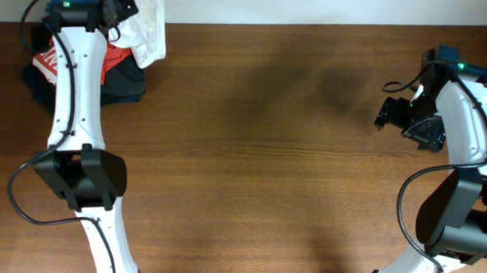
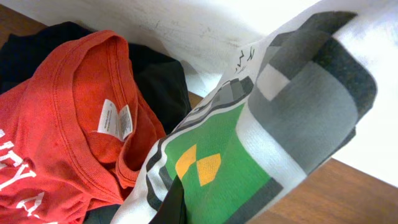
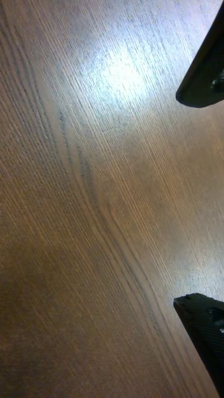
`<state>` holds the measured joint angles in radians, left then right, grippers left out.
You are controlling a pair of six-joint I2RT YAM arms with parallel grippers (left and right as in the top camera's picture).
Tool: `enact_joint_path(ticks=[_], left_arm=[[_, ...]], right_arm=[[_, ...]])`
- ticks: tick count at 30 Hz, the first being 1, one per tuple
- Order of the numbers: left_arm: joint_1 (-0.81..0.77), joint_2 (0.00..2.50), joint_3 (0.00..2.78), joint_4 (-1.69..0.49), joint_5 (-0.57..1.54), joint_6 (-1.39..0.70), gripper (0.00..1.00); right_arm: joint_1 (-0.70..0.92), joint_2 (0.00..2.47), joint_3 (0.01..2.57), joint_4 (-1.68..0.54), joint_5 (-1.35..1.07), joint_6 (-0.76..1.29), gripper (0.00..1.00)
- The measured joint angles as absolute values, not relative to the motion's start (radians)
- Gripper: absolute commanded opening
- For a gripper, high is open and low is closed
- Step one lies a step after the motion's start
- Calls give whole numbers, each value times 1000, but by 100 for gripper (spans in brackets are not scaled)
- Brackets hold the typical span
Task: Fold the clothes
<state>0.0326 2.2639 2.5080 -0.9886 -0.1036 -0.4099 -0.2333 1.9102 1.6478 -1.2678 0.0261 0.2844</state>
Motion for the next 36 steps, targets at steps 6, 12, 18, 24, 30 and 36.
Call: enact_joint_path(ticks=[6, 12, 18, 24, 30, 36], left_arm=[[93, 2260, 2510, -983, -112, -442, 1], [122, 2249, 2379, -856, -262, -450, 5], [200, 2248, 2176, -715, -408, -451, 12], [289, 2248, 2121, -715, -442, -456, 74], [276, 2222, 2116, -733, -434, -459, 23], [214, 2159, 2116, -545, -242, -458, 18]], right_arm=[[-233, 1910, 1648, -1268, 26, 285, 99], [-233, 1910, 1648, -1267, 26, 284, 99], [-233, 1910, 1648, -1267, 26, 285, 99], [-233, 1910, 1648, -1267, 26, 285, 99], [-233, 1910, 1648, -1268, 26, 285, 99], [-233, 1910, 1648, -1269, 26, 285, 99]])
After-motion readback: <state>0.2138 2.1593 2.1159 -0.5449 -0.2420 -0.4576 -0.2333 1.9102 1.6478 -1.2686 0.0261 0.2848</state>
